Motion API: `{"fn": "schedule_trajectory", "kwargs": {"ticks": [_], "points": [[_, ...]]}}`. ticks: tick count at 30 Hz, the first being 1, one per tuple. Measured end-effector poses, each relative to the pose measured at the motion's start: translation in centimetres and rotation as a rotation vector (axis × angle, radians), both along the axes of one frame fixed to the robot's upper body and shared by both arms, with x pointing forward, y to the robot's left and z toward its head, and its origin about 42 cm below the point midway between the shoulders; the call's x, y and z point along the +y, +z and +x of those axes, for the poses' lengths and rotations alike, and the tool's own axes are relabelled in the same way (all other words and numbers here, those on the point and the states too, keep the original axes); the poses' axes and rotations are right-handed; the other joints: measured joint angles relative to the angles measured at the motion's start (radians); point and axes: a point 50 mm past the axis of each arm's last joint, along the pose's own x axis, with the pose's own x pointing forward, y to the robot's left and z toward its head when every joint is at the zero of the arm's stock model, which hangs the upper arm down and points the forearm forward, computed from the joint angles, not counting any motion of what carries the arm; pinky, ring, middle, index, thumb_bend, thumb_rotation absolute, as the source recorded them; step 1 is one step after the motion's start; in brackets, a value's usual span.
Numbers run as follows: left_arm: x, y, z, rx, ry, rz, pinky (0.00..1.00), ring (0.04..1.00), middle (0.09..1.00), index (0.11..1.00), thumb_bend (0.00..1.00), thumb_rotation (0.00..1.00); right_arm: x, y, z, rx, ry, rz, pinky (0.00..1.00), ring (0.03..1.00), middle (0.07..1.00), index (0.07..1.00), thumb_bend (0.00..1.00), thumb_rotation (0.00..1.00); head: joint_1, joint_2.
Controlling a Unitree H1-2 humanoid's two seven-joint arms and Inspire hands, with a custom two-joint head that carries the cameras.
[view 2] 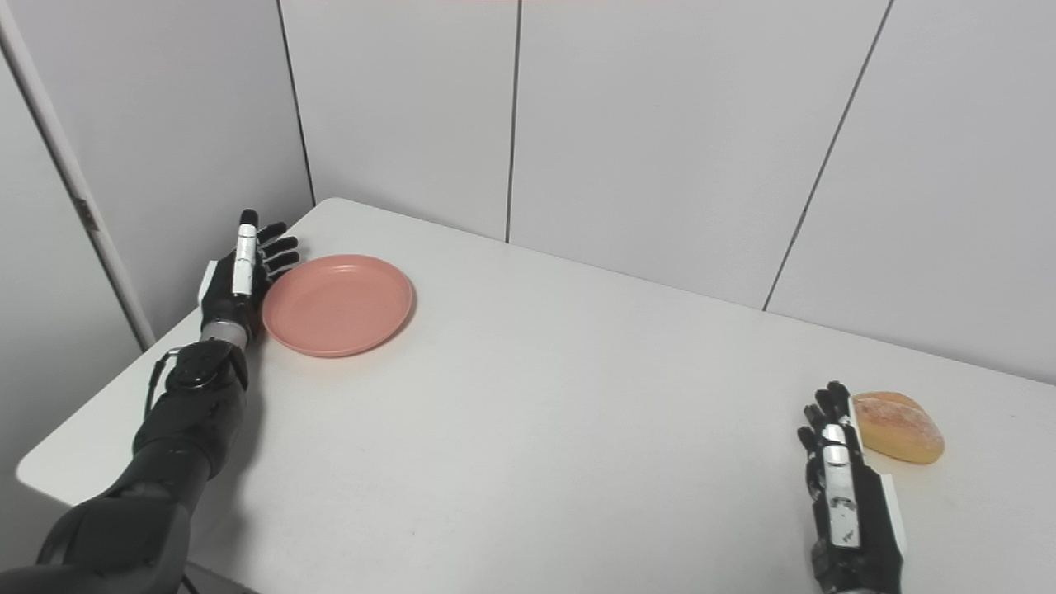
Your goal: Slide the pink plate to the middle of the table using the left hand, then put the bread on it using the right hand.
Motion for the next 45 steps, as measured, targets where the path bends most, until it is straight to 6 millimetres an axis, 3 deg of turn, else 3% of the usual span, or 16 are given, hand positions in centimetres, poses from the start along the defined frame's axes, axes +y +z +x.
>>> {"fn": "schedule_trajectory", "kwargs": {"ticks": [21,45], "points": [[-2.6,-0.3,1.3,-0.013,-0.058,-0.046,0.81,0.793,0.779,0.757,0.77,1.00,0.0,0.0,-0.1,0.001,-0.018,-0.011,1.00,1.000,1.000,1.000,0.58,0.90,-0.008,0.011],[-6.8,-0.8,2.9,-0.042,-0.158,-0.059,0.75,0.759,0.749,0.736,0.77,1.00,0.1,0.0,0.0,0.002,-0.017,-0.014,1.00,1.000,1.000,1.000,0.59,0.91,-0.028,0.018]]}}
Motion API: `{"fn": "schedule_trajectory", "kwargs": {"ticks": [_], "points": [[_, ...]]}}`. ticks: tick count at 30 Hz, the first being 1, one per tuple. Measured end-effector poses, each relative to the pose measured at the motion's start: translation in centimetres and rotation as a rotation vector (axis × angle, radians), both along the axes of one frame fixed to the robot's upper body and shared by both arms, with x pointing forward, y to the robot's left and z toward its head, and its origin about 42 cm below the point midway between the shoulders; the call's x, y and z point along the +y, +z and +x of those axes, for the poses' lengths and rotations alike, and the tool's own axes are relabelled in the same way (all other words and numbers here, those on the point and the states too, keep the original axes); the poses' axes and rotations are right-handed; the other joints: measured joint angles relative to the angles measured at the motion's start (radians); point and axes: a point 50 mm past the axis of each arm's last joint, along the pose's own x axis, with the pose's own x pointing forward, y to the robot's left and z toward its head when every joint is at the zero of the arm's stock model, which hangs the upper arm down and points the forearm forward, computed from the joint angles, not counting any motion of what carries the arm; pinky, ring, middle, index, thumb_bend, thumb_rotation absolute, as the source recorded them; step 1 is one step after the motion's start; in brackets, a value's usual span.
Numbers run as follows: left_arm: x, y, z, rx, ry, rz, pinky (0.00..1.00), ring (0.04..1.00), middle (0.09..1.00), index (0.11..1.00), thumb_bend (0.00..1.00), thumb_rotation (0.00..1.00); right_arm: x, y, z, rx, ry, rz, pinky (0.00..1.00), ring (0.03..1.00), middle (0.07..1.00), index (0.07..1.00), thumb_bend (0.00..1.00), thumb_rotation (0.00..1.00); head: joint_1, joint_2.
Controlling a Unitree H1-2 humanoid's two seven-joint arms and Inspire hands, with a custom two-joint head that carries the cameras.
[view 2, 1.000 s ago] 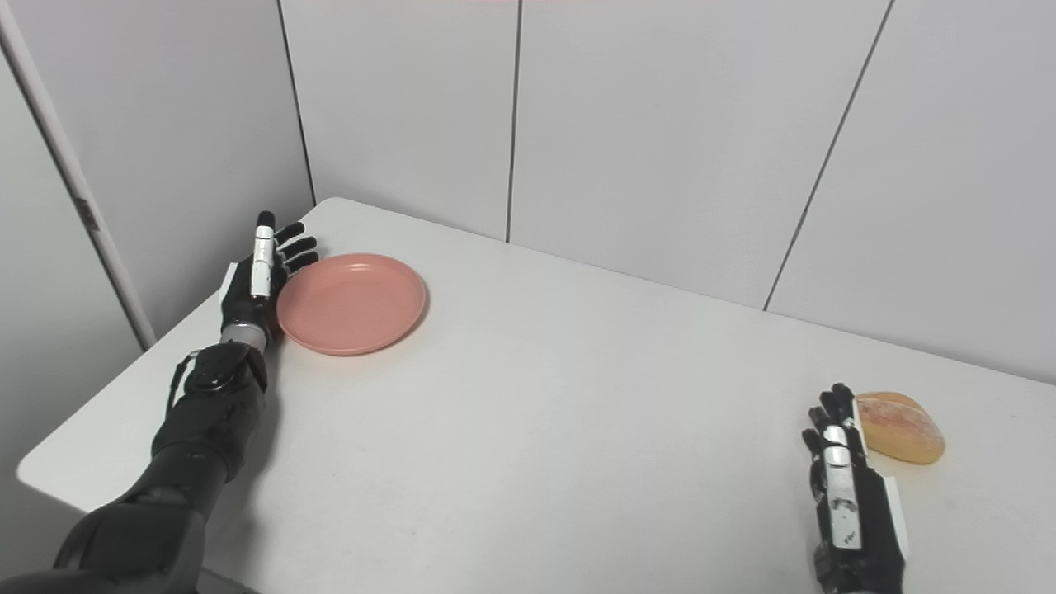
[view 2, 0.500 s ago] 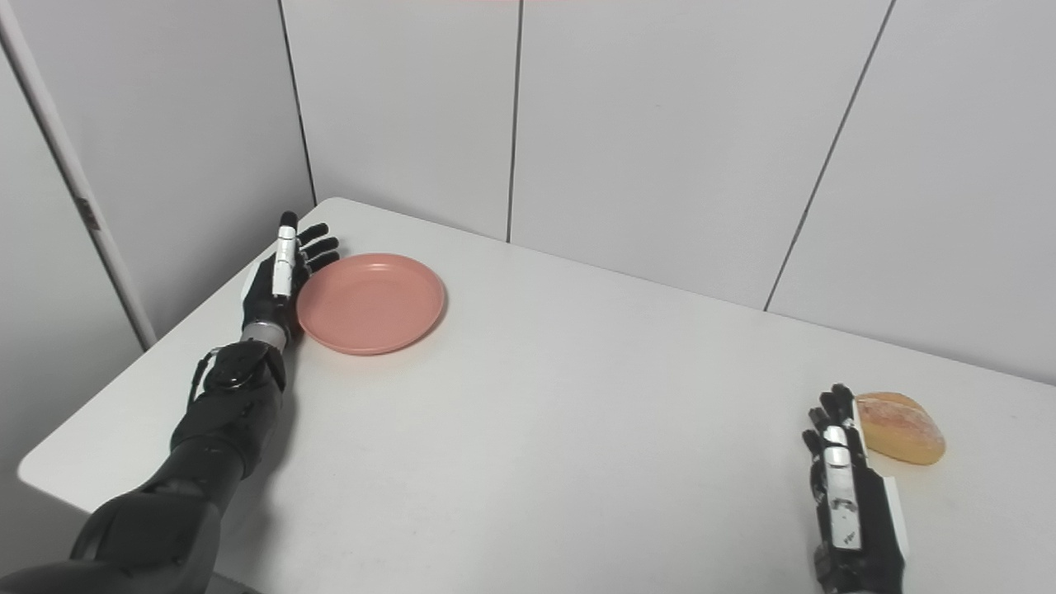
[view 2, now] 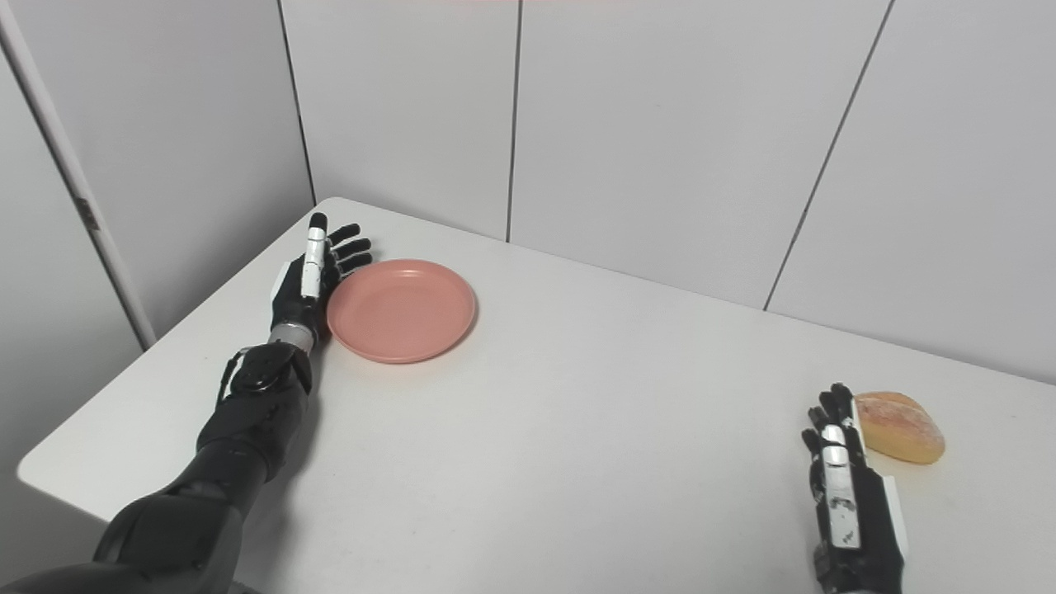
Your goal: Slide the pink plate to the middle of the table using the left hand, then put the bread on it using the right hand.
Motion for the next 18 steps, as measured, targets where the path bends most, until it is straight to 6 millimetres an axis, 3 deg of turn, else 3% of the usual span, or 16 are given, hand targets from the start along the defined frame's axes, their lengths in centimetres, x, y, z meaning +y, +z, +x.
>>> {"fn": "schedule_trajectory", "kwargs": {"ticks": [11,18], "points": [[-1.5,-0.1,0.4,-0.011,-0.060,-0.022,0.76,0.768,0.759,0.739,0.75,1.00,0.1,0.0,0.1,0.001,0.004,-0.001,1.00,1.000,1.000,1.000,0.53,0.94,-0.029,0.012],[-2.5,0.1,0.6,-0.031,-0.088,-0.030,0.76,0.769,0.764,0.747,0.76,1.00,0.2,0.0,0.4,0.003,0.006,-0.007,1.00,1.000,1.000,1.000,0.56,0.93,-0.057,0.020]]}}
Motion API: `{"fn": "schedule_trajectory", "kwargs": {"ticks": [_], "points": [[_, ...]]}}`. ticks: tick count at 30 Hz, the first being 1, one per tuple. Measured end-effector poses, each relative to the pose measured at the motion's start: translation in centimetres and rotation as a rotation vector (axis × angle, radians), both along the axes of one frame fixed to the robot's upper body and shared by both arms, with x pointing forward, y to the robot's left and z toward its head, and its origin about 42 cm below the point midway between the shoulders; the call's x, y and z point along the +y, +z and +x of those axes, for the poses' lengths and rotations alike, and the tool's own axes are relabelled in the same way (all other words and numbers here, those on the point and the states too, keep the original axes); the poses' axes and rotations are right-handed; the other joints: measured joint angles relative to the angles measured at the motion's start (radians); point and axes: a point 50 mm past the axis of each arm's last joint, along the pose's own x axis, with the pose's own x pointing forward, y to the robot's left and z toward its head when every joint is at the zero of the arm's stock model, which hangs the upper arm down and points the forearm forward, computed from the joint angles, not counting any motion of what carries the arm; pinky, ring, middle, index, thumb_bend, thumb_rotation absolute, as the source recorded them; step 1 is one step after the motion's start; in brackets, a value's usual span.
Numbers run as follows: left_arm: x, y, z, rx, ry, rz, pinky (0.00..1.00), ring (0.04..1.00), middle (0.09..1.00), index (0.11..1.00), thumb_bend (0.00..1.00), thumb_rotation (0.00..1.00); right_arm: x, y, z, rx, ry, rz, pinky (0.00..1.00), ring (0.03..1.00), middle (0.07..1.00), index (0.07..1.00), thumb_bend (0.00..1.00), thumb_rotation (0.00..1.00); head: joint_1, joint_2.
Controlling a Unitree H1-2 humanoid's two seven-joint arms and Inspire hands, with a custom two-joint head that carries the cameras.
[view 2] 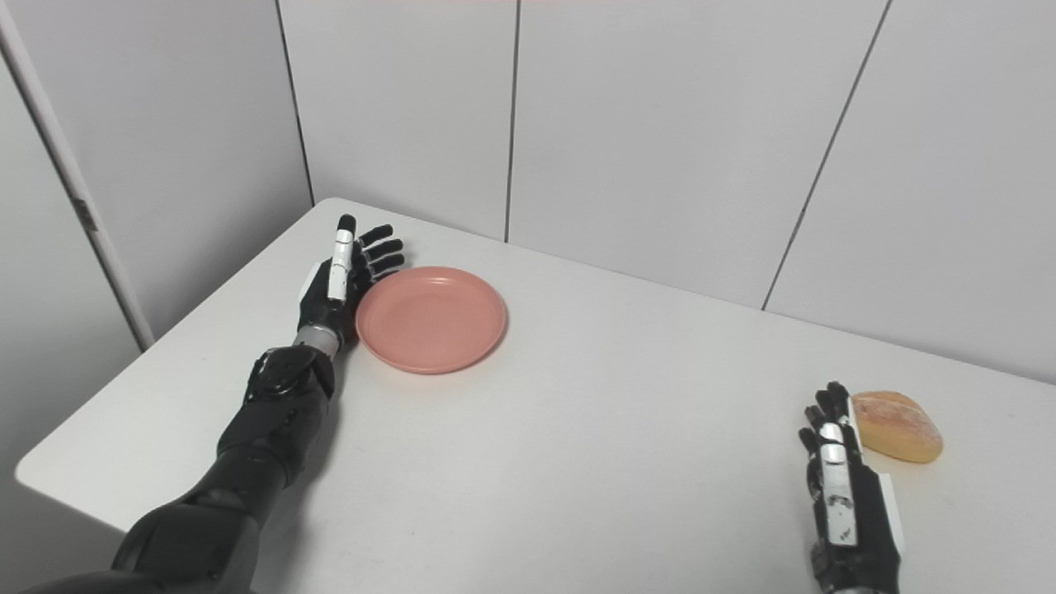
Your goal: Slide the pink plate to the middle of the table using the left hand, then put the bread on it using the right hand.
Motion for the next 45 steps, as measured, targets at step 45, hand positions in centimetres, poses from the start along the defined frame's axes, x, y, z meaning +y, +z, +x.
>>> {"fn": "schedule_trajectory", "kwargs": {"ticks": [45], "points": [[-5.9,0.0,-0.8,0.028,-0.175,-0.053,0.78,0.794,0.786,0.768,0.76,1.00,4.4,0.1,-0.6,0.060,-0.036,0.020,1.00,1.000,1.000,1.000,0.65,0.86,-0.360,0.124]]}}
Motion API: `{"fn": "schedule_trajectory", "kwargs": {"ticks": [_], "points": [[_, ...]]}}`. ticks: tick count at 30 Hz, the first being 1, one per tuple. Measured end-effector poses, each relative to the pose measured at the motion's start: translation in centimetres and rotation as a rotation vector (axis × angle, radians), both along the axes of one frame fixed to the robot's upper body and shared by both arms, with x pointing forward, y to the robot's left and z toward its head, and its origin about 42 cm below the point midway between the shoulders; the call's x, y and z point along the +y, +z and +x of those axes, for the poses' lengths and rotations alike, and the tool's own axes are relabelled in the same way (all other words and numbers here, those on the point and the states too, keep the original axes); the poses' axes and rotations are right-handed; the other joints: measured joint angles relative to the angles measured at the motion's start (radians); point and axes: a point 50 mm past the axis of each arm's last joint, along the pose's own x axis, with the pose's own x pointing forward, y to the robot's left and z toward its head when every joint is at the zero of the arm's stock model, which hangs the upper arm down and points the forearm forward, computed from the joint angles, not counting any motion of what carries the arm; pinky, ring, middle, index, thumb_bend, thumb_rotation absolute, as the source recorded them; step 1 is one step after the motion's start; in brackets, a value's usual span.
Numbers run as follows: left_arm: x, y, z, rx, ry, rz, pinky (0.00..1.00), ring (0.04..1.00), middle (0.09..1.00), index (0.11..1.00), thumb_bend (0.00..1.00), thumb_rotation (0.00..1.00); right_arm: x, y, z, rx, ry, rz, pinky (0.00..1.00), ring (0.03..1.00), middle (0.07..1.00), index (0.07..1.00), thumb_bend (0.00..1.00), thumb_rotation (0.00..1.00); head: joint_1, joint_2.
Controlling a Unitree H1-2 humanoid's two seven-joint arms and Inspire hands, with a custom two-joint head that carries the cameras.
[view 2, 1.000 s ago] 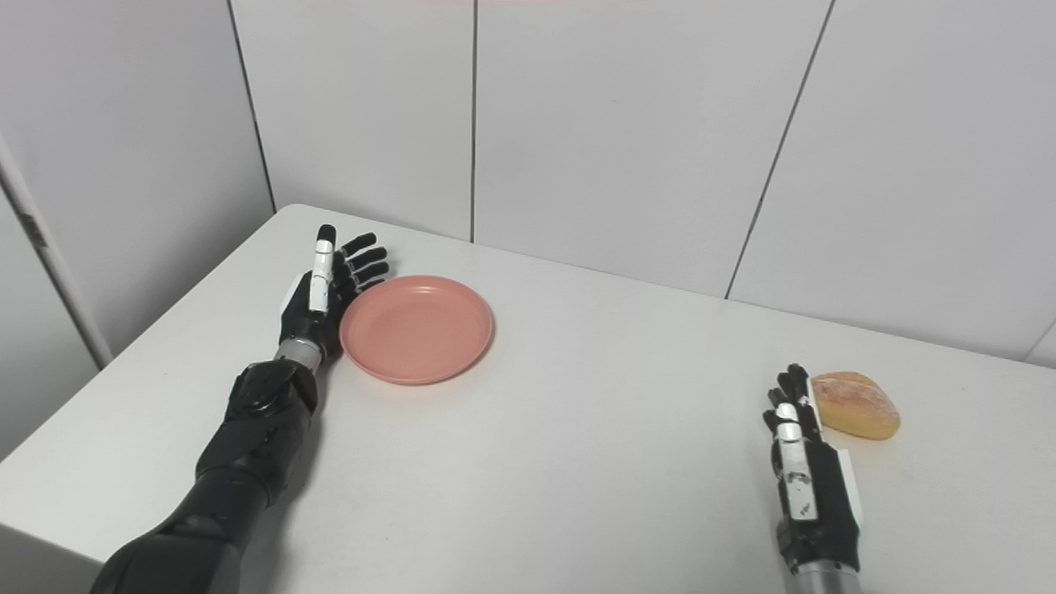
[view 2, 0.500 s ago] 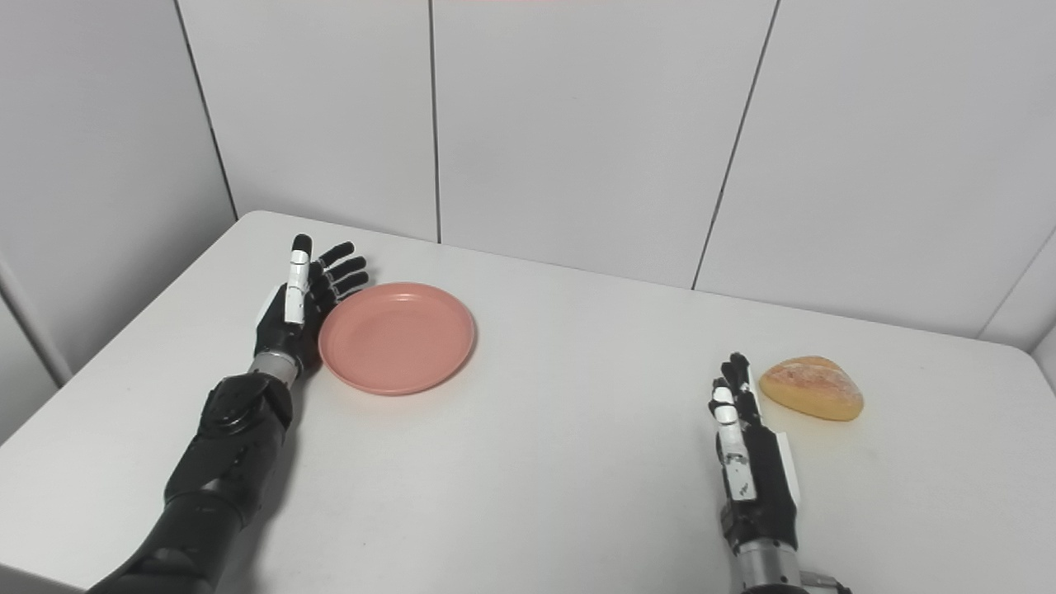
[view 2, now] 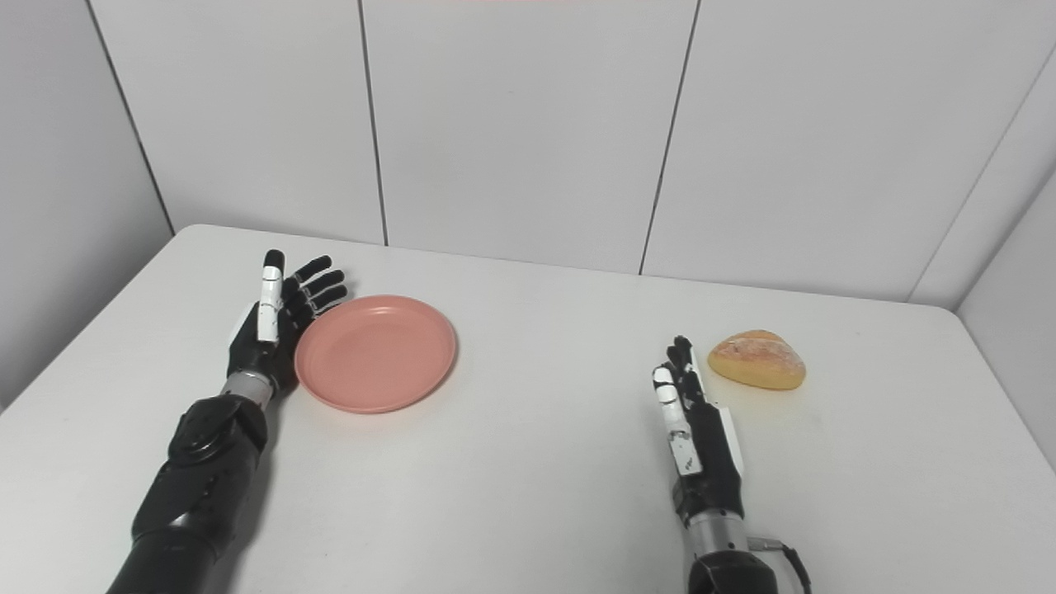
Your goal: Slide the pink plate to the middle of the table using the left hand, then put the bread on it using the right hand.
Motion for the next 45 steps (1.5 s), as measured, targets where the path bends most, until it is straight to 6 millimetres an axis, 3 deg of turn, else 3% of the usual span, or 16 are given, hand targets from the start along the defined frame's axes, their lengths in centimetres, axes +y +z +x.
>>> {"fn": "schedule_trajectory", "kwargs": {"ticks": [12,24,34,45], "points": [[-2.1,0.1,-0.5,0.009,-0.058,0.003,0.78,0.797,0.790,0.774,0.75,1.00,1.1,-0.1,0.3,0.005,-0.001,-0.036,1.00,1.000,1.000,1.000,0.69,0.90,-0.081,0.005],[-3.9,0.3,-0.9,0.011,-0.113,0.017,0.81,0.816,0.807,0.784,0.76,1.00,1.8,-0.1,0.3,0.010,-0.005,-0.029,1.00,1.000,1.000,0.999,0.71,0.89,-0.087,0.012],[-6.7,0.1,-1.5,0.002,-0.171,0.038,0.80,0.813,0.813,0.791,0.75,1.00,1.9,0.1,0.4,0.010,-0.003,-0.022,1.00,1.000,1.000,1.000,0.66,0.89,-0.112,0.017],[-8.6,-0.3,-3.2,0.004,-0.203,0.066,0.86,0.836,0.821,0.803,0.77,1.00,2.6,0.3,0.5,0.005,-0.012,-0.021,1.00,1.000,1.000,1.000,0.67,0.89,-0.134,0.018]]}}
